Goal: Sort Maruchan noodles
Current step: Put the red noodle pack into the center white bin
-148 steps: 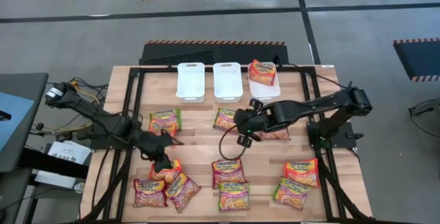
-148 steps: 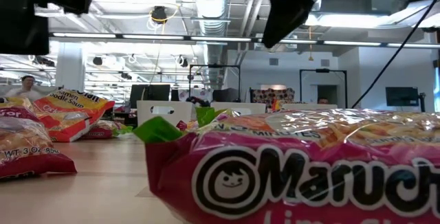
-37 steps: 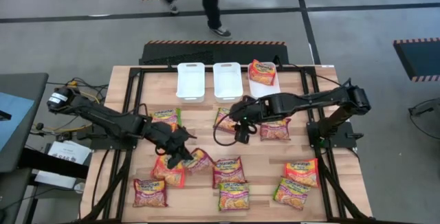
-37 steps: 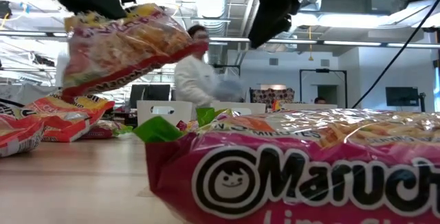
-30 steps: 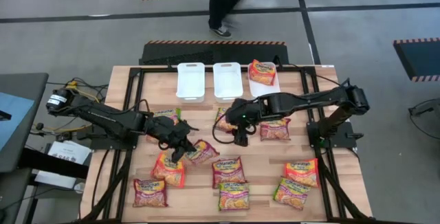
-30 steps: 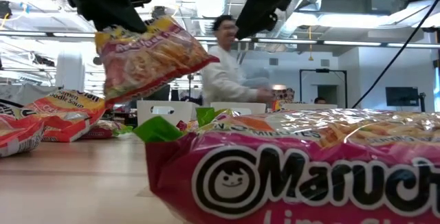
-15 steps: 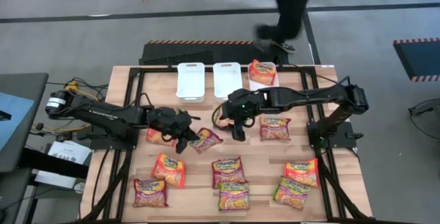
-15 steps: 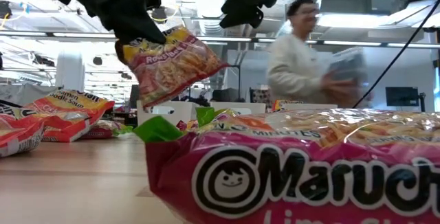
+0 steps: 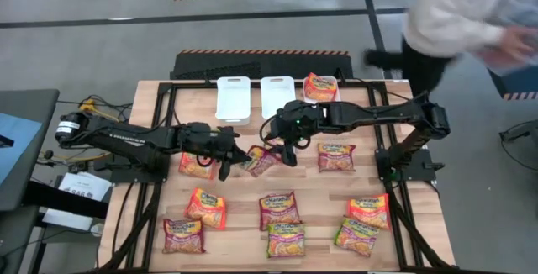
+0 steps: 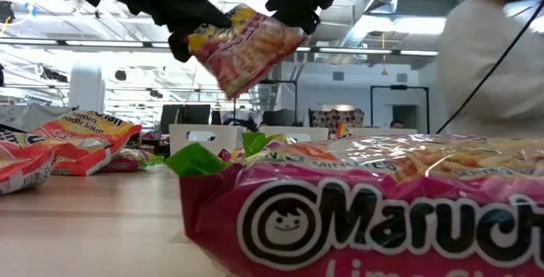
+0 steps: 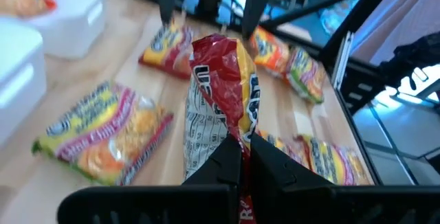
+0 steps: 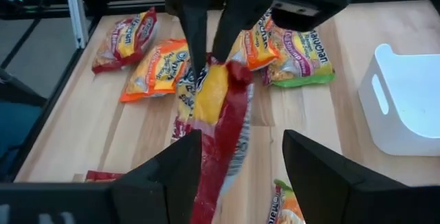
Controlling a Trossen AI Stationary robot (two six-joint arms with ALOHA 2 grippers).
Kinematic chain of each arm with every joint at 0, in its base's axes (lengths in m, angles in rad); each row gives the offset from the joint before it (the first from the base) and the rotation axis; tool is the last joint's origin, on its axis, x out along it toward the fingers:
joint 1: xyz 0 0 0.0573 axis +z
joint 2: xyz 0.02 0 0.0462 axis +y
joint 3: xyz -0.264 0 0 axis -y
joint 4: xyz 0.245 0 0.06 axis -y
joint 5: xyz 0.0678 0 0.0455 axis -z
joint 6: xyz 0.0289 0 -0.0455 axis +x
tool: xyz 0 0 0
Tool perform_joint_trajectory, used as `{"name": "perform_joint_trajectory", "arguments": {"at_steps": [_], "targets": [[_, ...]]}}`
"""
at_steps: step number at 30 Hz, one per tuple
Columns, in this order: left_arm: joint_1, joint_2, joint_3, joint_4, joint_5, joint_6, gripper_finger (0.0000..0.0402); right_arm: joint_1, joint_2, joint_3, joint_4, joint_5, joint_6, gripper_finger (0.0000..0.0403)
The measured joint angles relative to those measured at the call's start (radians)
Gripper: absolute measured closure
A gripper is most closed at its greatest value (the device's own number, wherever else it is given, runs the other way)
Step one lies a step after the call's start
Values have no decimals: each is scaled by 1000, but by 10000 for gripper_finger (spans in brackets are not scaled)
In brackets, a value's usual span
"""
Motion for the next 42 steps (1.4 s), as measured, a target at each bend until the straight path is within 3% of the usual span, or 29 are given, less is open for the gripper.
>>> {"name": "perform_joint_trajectory", "arguments": {"at_steps": [17,21,29,32,42], "targets": [[67,0,0,137,0,122,401,-7,27,-2,36,-11,90,178],[73,1,0,134,-5,142,401,-11,39,0,52,-10,91,217],[73,1,0,133,-58,222,396,-11,39,0,50,-9,90,353],[88,1,0,141,-57,287,383,-18,39,0,50,-9,90,362],[172,-10,41,134,-3,285,303,-86,39,0,36,-8,94,360]]}}
